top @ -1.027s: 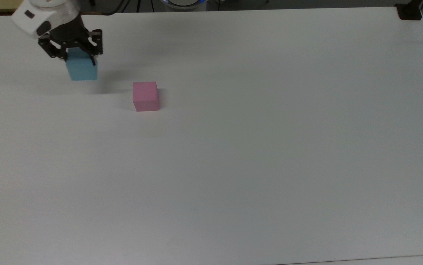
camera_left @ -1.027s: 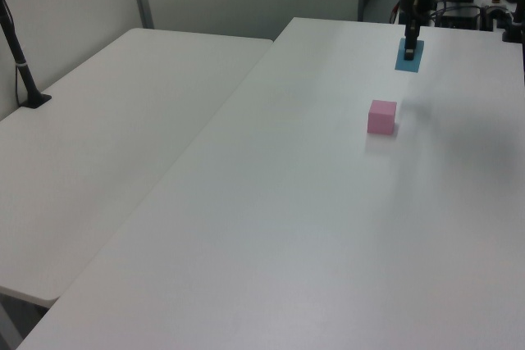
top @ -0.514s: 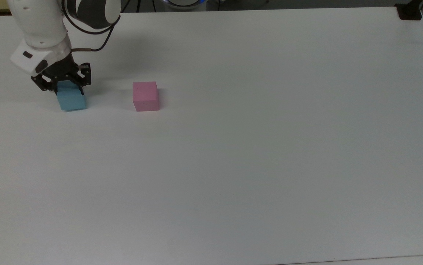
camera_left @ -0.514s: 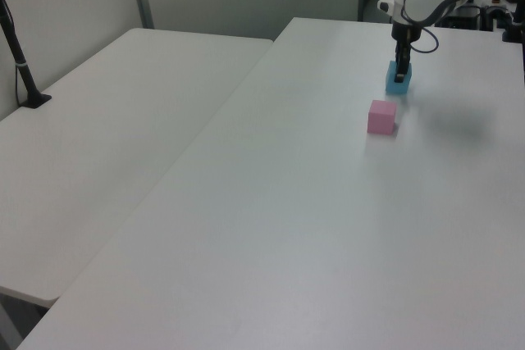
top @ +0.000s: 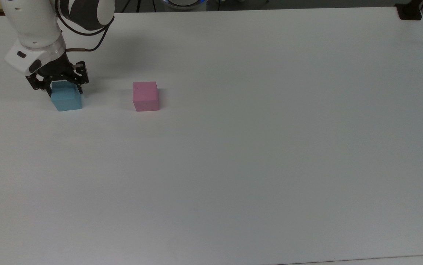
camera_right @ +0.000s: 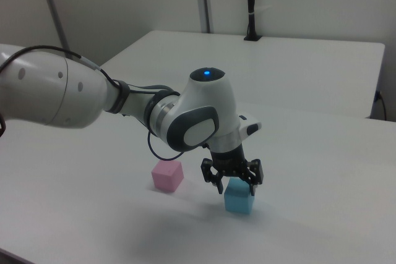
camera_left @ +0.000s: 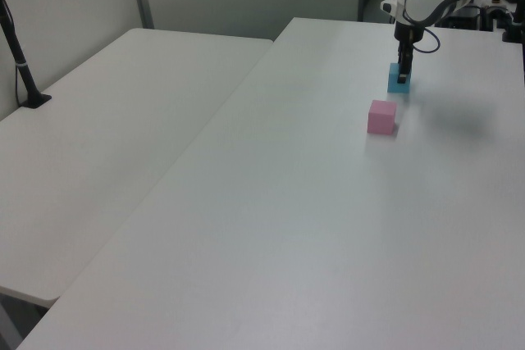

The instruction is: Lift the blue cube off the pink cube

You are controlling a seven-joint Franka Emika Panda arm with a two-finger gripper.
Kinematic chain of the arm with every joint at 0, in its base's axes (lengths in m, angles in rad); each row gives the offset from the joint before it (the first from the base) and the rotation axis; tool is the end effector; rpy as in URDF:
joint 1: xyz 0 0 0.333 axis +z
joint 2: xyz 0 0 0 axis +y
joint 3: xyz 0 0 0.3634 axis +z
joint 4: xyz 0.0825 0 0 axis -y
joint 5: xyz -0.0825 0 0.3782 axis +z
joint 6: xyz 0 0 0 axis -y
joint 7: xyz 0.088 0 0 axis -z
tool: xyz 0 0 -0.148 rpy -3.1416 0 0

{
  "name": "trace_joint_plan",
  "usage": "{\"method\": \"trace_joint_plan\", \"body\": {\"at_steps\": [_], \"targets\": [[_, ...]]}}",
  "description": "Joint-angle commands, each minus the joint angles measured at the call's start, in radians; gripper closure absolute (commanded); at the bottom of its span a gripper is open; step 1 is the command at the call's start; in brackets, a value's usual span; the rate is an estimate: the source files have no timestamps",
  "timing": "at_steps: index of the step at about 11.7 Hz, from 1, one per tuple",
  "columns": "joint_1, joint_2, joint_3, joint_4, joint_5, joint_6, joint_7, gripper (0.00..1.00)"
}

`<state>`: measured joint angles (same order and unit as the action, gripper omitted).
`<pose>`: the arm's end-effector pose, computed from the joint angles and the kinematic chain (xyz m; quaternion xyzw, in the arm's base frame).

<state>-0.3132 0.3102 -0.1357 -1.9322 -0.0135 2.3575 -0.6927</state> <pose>0.5795 -0.2745 0.3479 0.9894 0.1302 0.0357 0.0532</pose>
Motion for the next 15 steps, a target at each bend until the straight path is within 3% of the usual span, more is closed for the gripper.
{"method": "trace_joint_plan", "body": {"at_steps": [1, 4, 6, 7, 9, 10, 12, 15], "targets": [[-0.006, -0.002, 0.002, 0.002, 0.055, 0.002, -0.019, 0.0], [0.003, -0.072, 0.002, 0.005, 0.139, -0.027, 0.036, 0.0], [0.017, -0.126, 0.014, 0.062, 0.141, -0.073, 0.225, 0.0], [0.052, -0.14, 0.013, 0.141, 0.141, -0.189, 0.39, 0.0], [0.1, -0.149, 0.013, 0.311, 0.127, -0.46, 0.646, 0.0], [0.12, -0.183, 0.013, 0.343, 0.127, -0.54, 0.701, 0.0], [0.167, -0.291, 0.01, 0.337, 0.126, -0.637, 0.793, 0.0], [0.285, -0.373, 0.005, 0.337, 0.025, -0.754, 0.933, 0.0]]}}
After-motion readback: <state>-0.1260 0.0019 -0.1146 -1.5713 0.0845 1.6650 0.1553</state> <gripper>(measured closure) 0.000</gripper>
